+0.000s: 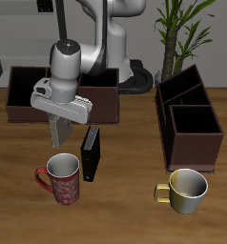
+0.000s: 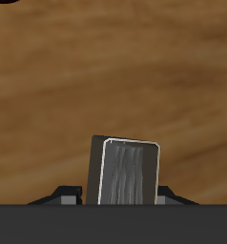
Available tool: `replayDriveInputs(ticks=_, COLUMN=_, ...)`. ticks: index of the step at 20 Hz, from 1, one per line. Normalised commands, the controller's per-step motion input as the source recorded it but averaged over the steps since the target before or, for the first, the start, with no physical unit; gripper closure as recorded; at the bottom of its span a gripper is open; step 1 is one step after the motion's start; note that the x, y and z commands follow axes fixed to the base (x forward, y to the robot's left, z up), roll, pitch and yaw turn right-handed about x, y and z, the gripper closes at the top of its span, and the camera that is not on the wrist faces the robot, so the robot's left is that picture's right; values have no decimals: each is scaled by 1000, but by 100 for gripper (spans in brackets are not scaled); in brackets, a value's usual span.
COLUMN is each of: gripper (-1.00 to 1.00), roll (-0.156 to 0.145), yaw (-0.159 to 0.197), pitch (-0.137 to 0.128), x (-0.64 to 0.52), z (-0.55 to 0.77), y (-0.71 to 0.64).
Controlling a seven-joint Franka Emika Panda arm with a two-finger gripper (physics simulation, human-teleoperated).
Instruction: Place the yellow book into the left desk caddy's left compartment
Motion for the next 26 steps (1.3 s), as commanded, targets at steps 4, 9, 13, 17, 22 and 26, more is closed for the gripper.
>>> replayDriveInputs(ticks=4, gripper=100, roll=2, yaw=-25, pitch=-2, x=59, z=45, y=93)
replayDriveInputs(ticks=9, gripper=100, roll=9, yaw=-18, pitch=-21, x=48, z=320, y=236)
replayDriveInputs(ticks=13, gripper=100, roll=10, yaw=45, pitch=-68, x=-91, z=713, y=543)
replayDriveInputs(ticks=17, gripper=100, roll=-11, yaw=8, pitch=-58, x=-110, z=623, y=346)
replayDriveInputs(ticks=22, gripper=100, roll=-16, yaw=-20, pitch=-62, x=-184, z=652, y=319)
replayDriveInputs(ticks=26, gripper=100, roll=3, yaw=31, pitch=-49, x=-271, z=524, y=384)
